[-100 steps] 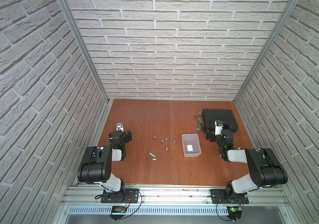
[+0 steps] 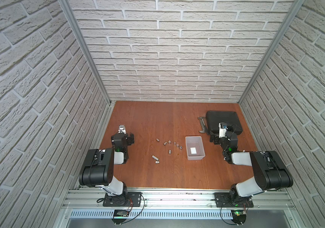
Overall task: Put the socket on the desktop into the storage box
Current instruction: Pick up the socket head at the center of the board.
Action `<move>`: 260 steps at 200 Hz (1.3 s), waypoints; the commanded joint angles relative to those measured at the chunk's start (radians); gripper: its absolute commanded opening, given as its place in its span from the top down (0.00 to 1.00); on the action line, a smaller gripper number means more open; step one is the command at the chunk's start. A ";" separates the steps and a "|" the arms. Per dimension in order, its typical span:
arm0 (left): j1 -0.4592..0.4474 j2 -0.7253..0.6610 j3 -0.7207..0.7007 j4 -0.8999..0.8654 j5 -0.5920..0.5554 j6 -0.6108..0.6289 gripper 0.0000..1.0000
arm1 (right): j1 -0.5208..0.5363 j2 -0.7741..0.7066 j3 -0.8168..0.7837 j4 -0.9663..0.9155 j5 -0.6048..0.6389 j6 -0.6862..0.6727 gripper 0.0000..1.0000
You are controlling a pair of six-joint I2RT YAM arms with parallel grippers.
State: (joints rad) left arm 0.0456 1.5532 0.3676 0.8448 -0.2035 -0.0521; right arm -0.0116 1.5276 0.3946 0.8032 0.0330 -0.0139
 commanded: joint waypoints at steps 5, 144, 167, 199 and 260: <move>0.000 -0.005 0.011 0.042 0.005 0.010 0.02 | -0.005 -0.009 0.010 0.019 0.002 0.002 0.00; -0.155 -0.342 0.373 -0.866 -0.483 -0.314 0.02 | -0.039 -0.483 0.308 -1.138 0.093 0.590 0.00; -0.250 -0.396 0.449 -1.043 -0.307 -0.405 0.01 | 0.116 -0.477 0.441 -1.390 0.283 0.587 0.00; -0.471 -0.406 0.512 -1.231 -0.286 -0.522 0.02 | 0.344 -0.558 0.469 -1.520 0.490 0.649 0.00; -0.615 -0.497 0.442 -1.416 -0.099 -0.698 0.21 | 0.370 -0.760 0.295 -1.416 0.116 0.768 0.20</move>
State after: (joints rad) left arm -0.5385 1.1023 0.8543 -0.4824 -0.4126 -0.6529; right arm 0.3370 0.6704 0.6456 -0.6216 0.3313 0.7105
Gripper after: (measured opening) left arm 0.820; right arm 0.874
